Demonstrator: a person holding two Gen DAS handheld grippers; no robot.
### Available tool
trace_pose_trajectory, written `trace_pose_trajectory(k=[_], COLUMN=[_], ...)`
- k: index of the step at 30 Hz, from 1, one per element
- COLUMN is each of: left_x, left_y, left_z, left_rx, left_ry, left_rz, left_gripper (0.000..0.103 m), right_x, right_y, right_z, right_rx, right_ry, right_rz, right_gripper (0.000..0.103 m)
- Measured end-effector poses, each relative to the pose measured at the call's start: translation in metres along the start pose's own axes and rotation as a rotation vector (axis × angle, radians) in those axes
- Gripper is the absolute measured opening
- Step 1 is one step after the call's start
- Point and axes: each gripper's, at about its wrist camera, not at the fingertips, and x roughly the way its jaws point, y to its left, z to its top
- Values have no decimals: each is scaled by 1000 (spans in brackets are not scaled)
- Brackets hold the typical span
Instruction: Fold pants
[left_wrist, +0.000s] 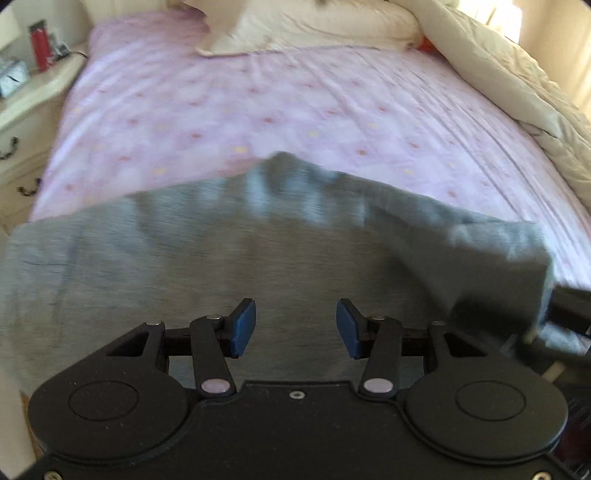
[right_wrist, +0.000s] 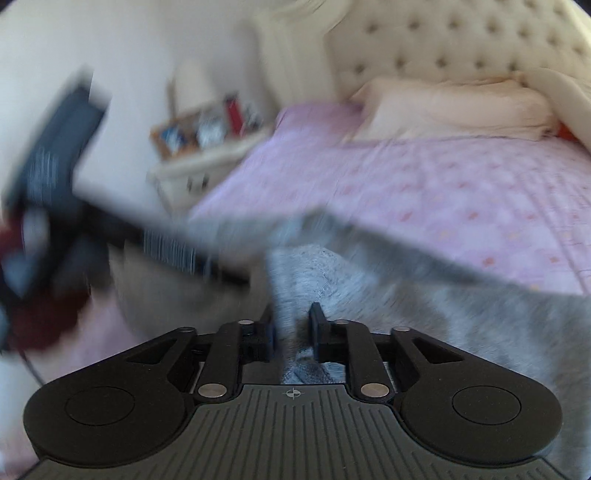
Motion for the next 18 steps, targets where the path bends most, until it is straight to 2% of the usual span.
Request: trace_pose_trajectory(k=[2,7,9,11,13,15,18], left_x=[-4,-6,-8,-5,-3,1,8], left_y=[7,11,7,1,-11,-18,-31], left_z=[1,16,21,27,29,27,17], left_rx=[-1,-10,-16,-24,-19,-25,-7], left_ry=[-22,-73,-81,-79,-54,-15,43], left_rz=[22,38,23,-1,-7,-36,-67], left_gripper=[55,55,55,55,55,55,55], right_x=[-4,-37,-49,-56,-59,-60,-60], right_y=[5,5,1,-4,-16,-31,-52], right_z=[-5,3,6,7,10,10,3], right_rx=[-3,36,36,52,71,88,126], right_ry=[31,-31,-53,-74,-70,-47,-1], right_rz=[50,181,185,132,26,-89,-166], right_gripper=[31,34,34,34,34,34,34])
